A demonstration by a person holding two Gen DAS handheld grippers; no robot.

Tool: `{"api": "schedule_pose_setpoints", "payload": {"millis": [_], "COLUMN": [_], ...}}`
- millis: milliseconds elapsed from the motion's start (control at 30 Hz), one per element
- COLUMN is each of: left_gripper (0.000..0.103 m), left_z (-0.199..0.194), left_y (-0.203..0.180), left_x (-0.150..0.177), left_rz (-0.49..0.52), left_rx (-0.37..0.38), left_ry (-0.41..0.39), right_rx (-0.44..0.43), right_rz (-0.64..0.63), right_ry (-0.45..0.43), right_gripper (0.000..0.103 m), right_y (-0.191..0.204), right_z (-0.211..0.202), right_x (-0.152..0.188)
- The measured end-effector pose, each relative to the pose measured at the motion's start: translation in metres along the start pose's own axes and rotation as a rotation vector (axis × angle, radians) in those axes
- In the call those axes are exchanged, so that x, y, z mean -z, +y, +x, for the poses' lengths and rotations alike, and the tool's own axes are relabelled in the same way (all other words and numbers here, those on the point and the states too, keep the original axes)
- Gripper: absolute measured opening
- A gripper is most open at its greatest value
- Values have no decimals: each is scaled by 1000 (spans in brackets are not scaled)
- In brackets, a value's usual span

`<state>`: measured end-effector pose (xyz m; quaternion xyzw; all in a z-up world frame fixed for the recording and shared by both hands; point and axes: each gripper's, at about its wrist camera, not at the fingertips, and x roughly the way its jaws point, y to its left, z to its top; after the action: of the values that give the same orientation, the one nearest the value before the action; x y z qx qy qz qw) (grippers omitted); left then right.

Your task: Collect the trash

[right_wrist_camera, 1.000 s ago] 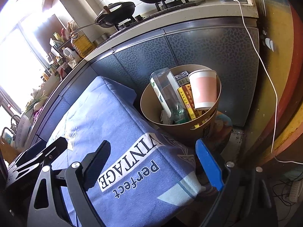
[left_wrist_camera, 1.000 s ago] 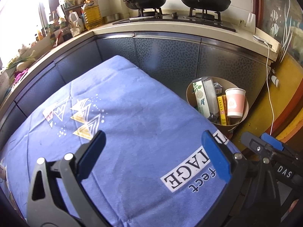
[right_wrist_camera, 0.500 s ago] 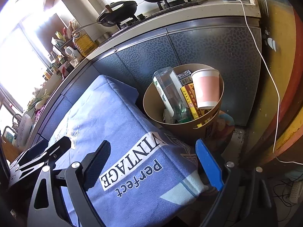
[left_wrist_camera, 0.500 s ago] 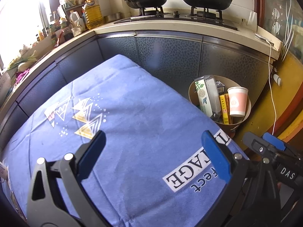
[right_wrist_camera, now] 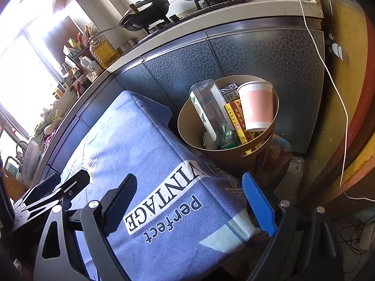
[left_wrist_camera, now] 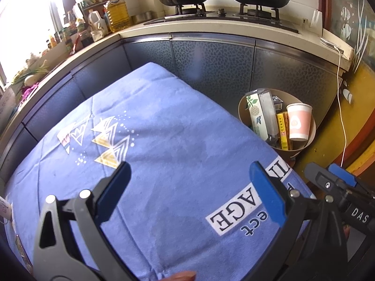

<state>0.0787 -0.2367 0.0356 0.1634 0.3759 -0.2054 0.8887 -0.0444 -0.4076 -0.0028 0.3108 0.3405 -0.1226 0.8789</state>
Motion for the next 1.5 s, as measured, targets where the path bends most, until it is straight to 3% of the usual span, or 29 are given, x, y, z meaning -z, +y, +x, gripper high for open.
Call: {"api": "schedule_pose_setpoints", "payload": {"millis": [1500], "left_gripper": [97], "left_z": [5], "left_y": [-1], "left_x": [7], "left_rz": [20], "left_rx": [0], "left_ry": [26], "right_rx": [-3], "right_rz": [5], "right_ry": [15], "right_gripper": [89], "right_y": [-1], "right_z": [6], "right_x": [2]}}
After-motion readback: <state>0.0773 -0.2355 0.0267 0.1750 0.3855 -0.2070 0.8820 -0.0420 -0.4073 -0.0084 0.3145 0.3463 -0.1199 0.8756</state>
